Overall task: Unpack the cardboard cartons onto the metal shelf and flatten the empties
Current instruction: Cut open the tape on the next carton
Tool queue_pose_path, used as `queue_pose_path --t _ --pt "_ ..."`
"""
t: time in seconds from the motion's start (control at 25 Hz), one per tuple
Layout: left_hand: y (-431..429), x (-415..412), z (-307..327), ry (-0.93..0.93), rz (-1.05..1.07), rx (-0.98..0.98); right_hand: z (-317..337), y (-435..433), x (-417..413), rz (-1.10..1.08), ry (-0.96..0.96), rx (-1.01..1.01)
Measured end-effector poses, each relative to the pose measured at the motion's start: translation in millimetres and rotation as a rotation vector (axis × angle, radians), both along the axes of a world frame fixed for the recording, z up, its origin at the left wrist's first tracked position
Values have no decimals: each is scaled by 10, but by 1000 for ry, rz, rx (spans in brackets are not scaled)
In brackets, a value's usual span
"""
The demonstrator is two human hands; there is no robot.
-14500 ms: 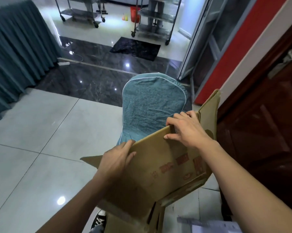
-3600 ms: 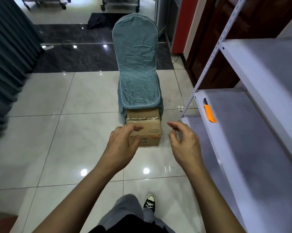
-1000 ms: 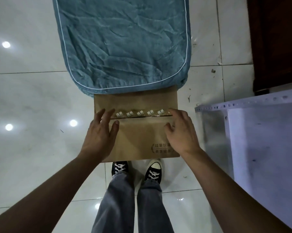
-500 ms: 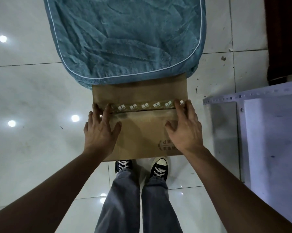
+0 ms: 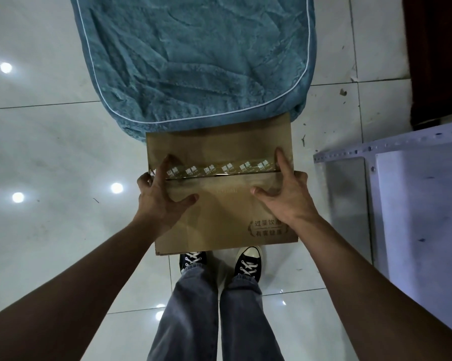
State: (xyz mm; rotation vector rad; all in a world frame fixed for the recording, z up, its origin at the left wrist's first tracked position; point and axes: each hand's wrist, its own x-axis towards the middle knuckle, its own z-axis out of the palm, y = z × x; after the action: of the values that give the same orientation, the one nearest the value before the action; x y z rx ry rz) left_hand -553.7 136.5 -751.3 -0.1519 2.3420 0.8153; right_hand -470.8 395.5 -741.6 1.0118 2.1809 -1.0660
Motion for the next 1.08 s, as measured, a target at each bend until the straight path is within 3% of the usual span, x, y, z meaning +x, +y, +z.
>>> queue_pose_path --t 0.64,0.88,1.08 --pt "352 680 716 -148 -99 73 711 262 1013 -153 9 30" --pt "452 1209 1483 -155 6 122 1487 395 1331 -84 -12 97" --pt "529 1251 2276 -117 -64 71 2239 469 1373 -92 27 135"
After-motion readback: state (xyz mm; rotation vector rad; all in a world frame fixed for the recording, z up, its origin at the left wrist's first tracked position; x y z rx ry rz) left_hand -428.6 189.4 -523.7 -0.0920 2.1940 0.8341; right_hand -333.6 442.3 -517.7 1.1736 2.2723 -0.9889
